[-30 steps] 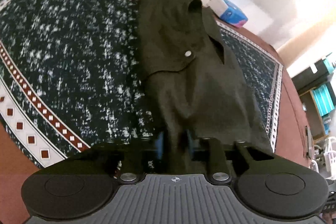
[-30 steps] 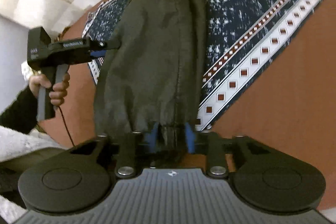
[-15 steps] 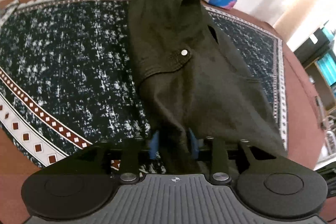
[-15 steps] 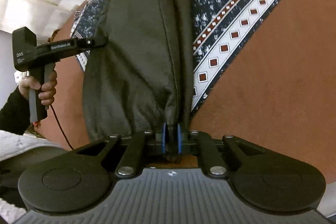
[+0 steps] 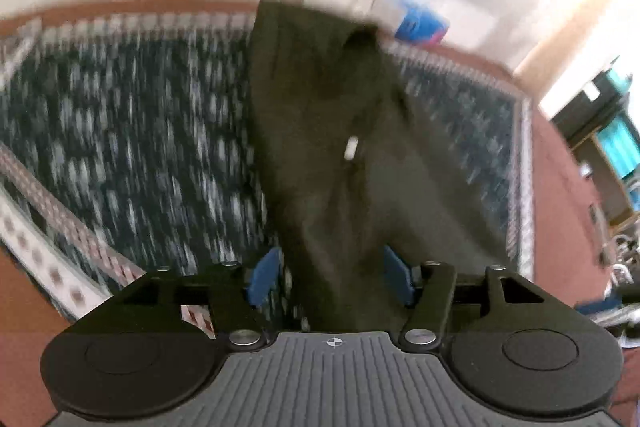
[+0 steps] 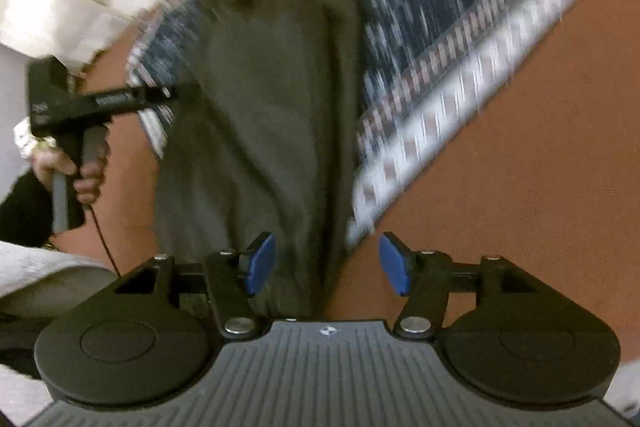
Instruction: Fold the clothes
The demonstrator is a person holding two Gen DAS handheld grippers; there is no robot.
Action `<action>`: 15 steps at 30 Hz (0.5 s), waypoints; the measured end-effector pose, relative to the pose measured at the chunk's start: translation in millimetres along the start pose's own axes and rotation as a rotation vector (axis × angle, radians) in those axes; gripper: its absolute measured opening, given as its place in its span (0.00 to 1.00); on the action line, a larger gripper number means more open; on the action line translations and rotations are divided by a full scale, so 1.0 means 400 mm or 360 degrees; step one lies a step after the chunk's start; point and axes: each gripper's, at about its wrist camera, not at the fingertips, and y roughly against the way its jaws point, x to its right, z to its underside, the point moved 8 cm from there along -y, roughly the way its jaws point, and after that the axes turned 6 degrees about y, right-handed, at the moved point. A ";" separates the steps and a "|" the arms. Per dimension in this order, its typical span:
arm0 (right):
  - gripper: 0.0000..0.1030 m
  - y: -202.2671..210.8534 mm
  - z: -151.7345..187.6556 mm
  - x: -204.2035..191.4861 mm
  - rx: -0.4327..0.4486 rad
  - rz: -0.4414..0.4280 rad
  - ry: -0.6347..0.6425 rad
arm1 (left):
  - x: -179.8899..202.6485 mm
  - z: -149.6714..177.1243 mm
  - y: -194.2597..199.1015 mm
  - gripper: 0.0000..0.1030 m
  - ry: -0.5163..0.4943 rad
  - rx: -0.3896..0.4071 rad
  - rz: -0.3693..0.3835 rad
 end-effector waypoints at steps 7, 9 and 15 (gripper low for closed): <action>0.66 0.176 -0.292 -0.092 0.0148 0.0080 0.0452 | 0.035 -0.226 0.095 0.78 -0.0219 0.0242 -0.0023; 0.67 0.208 -0.377 -0.122 0.0141 0.0106 0.0590 | 0.046 -0.285 0.090 0.79 -0.0307 0.0264 -0.0069; 0.71 0.176 -0.613 -0.173 0.0124 0.0141 0.0850 | 0.027 -0.402 -0.014 0.80 -0.0300 0.0213 -0.0156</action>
